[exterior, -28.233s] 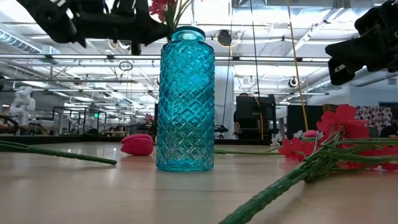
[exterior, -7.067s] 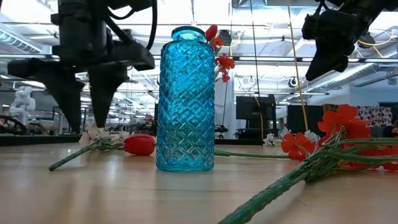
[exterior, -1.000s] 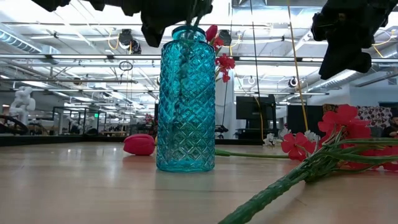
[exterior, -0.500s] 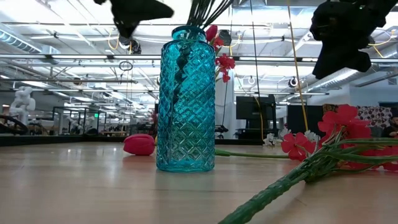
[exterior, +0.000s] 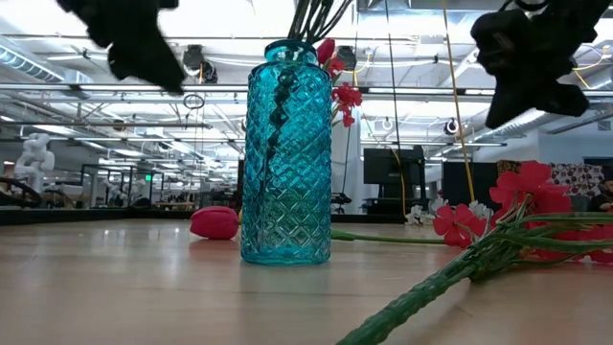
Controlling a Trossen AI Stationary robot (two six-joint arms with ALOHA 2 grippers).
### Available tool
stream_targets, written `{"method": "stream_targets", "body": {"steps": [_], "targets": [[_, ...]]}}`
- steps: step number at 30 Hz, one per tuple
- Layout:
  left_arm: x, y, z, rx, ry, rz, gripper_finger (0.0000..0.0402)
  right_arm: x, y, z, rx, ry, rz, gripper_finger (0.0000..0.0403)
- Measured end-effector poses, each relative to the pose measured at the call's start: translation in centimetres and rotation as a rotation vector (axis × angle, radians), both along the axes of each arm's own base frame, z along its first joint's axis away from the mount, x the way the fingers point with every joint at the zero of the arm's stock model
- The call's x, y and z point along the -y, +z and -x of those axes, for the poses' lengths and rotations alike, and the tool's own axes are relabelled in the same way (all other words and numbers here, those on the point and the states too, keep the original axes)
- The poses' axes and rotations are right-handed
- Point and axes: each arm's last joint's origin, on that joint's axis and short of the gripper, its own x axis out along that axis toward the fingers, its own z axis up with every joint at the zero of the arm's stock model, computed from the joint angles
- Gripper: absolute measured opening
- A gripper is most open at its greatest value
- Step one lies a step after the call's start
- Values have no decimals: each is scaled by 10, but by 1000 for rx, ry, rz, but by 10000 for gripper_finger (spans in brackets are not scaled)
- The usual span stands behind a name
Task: Sort flowers into vase by color
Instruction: Put the bottom yellow flower into the blue vase
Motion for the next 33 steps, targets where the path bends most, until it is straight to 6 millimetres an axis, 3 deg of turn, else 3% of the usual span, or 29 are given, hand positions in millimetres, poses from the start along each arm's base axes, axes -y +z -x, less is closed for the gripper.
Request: {"method": "stream_targets", "body": {"steps": [7, 12, 16, 22, 33], "targets": [[-17, -4, 11, -65, 12, -44, 141, -28, -10, -17, -212, -37, -179, 1], [-30, -25, 24, -101, 27, -22, 124, -58, 1, -20, -407, -117, -227, 1], [-36, -42, 32, -60, 15, 43, 123, -84, 4, -23, -441, -174, -268, 1], [-38, -49, 36, 48, -6, 104, 123, -120, -15, -22, -516, -265, -319, 26], [-36, -44, 32, 133, 42, 213, 123, -169, -64, -30, -618, -246, -300, 116]]}}
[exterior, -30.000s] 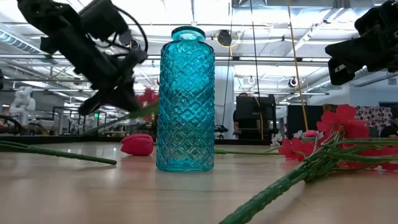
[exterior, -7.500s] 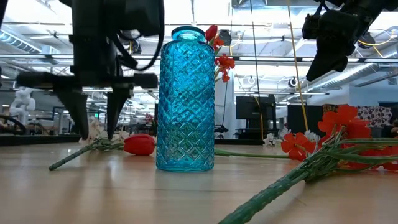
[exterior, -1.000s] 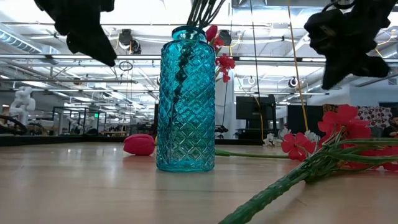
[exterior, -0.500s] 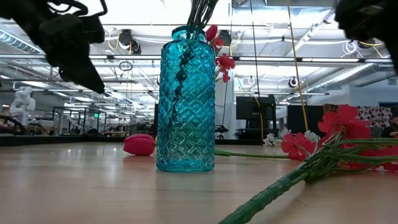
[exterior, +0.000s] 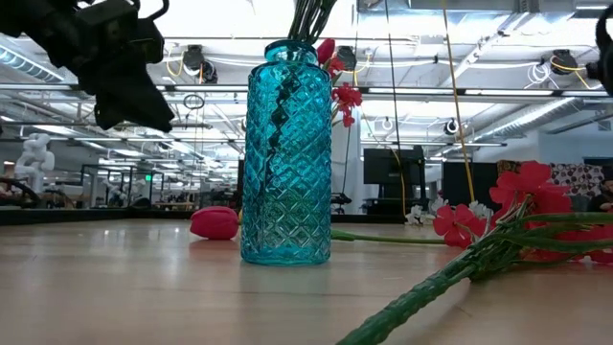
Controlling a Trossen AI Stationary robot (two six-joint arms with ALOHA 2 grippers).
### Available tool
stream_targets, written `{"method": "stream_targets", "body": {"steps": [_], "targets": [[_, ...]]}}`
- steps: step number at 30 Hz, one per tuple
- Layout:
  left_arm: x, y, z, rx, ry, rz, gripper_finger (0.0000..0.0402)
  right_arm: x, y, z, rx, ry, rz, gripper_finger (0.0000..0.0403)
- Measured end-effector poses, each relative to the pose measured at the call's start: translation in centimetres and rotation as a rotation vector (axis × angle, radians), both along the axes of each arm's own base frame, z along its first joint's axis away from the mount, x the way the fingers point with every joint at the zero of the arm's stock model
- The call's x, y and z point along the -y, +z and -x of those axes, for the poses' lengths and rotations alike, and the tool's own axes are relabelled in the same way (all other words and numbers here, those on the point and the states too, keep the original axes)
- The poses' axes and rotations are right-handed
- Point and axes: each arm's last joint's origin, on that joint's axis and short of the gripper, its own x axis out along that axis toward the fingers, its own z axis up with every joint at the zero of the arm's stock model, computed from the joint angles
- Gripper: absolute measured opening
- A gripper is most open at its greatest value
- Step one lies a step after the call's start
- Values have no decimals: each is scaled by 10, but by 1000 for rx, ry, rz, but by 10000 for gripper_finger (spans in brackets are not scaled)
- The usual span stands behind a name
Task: Sort flowers into vase by color
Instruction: Put the bottom yellow flower into the blue vase
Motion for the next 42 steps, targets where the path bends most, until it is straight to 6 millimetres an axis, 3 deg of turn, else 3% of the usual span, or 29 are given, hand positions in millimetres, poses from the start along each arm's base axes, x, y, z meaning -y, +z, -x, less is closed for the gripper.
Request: {"method": "stream_targets", "body": {"steps": [5, 11, 15, 18, 22, 31, 37, 42], "targets": [[1, 4, -3, 56, -6, 22, 123, -11, -23, -6, -22, 43, 21, 145], [2, 5, -4, 83, 61, 141, 123, -26, -46, -14, 1, 135, 1, 150], [4, 5, -4, 88, 90, 202, 123, -34, -57, -10, -5, 177, 37, 125], [5, 5, -3, 87, 79, 203, 123, -40, -57, -4, 21, 207, 62, 79], [6, 5, -3, 85, 73, 203, 123, -45, -44, 12, 64, 198, 79, 12], [6, 4, -3, 72, 46, 149, 123, -40, 9, 46, 230, 167, 74, 4], [6, 1, -1, 28, 22, 154, 123, -25, 39, 46, 560, 174, 199, 2], [6, -1, 1, 1, 15, 141, 123, -10, 67, 45, 912, 225, 452, 1]]}}
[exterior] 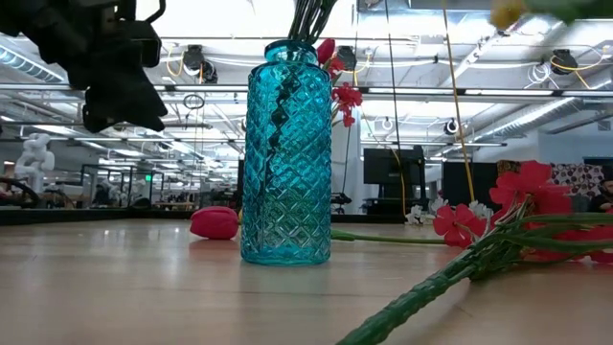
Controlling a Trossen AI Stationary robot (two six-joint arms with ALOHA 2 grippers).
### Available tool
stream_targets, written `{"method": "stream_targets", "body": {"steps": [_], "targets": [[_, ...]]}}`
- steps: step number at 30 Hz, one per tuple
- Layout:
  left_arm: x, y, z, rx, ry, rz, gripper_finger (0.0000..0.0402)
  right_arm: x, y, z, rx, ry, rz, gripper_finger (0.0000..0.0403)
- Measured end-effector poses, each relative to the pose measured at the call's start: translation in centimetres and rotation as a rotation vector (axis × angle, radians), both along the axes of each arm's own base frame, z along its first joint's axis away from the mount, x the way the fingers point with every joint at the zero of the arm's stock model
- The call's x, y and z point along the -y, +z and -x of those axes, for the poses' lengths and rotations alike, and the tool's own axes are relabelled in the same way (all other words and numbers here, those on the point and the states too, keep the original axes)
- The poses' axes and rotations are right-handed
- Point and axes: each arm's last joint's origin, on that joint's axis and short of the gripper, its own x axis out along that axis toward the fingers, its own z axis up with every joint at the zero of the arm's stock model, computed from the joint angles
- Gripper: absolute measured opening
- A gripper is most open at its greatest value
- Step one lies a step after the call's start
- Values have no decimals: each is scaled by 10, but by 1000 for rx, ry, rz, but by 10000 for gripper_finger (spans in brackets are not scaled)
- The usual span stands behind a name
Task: Sort flowers into vase by color
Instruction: Put the bottom yellow flower into the blue vase
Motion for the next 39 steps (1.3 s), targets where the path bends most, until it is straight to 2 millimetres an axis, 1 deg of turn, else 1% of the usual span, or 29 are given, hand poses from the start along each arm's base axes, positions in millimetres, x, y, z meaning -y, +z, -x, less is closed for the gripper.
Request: {"method": "stream_targets", "body": {"steps": [2, 4, 7, 10, 15, 22, 27, 30, 34, 39], "targets": [[0, 0, 0, -2, -19, -24, 123, 4, 9, 0, 80, 25, 112, 1], [0, 0, 0, -4, -34, -43, 123, 7, 12, -2, 56, 67, 149, 1], [0, 0, 0, -5, -42, -54, 123, 9, 15, -4, -9, 101, 46, 1], [0, 0, 0, -5, -43, -55, 123, 7, 18, -7, 31, 93, 22, 0], [0, 0, 0, -5, -44, -57, 123, -4, 31, -15, 185, 165, 199, 0], [0, 0, 0, -6, -54, -73, 123, -21, 62, -28, 343, 252, 435, 0], [0, 0, 0, -6, -54, -73, 123, -27, 85, -32, 441, 286, 509, 0], [0, 0, 0, -5, -56, -76, 123, -30, 94, -34, 485, 289, 551, 0], [0, 0, 0, -5, -55, -76, 123, -35, 96, -44, 534, 305, 580, 0], [0, 0, 0, -6, -57, -79, 123, -44, 85, -65, 590, 310, 605, 0]]}}
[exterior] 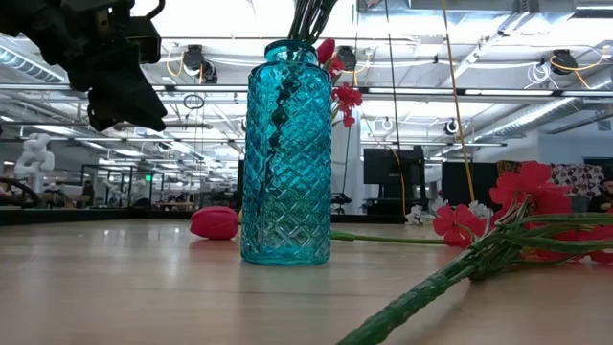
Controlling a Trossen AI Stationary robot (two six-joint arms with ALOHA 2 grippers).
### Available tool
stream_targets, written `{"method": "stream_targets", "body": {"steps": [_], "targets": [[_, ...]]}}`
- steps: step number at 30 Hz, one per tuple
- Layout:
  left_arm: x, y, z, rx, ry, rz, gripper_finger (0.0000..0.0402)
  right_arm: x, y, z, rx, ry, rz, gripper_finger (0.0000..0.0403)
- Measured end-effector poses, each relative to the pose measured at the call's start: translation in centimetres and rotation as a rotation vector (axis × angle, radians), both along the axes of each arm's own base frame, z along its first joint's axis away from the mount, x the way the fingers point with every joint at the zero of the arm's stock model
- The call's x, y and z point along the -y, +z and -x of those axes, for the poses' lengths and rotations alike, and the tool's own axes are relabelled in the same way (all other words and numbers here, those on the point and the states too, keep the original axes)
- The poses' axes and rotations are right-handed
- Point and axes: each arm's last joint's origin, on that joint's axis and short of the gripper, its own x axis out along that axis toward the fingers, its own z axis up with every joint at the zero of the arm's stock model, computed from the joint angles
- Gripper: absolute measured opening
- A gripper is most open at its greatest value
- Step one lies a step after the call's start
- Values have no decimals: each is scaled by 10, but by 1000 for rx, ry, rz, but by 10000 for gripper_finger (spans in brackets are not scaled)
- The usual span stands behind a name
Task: Sort flowers into vase by color
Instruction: Put the bottom yellow flower into the blue vase
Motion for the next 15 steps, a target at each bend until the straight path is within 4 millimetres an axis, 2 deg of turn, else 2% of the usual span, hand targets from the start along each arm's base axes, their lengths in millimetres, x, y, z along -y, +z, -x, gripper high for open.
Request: {"method": "stream_targets", "body": {"steps": [11, 15], "targets": [[0, 0, 0, -1, -13, -25, 123, -12, -31, -44, 35, -99, 138, 0], [0, 0, 0, 0, -28, -43, 123, -16, -29, -71, 21, -158, 221, 0]]}}
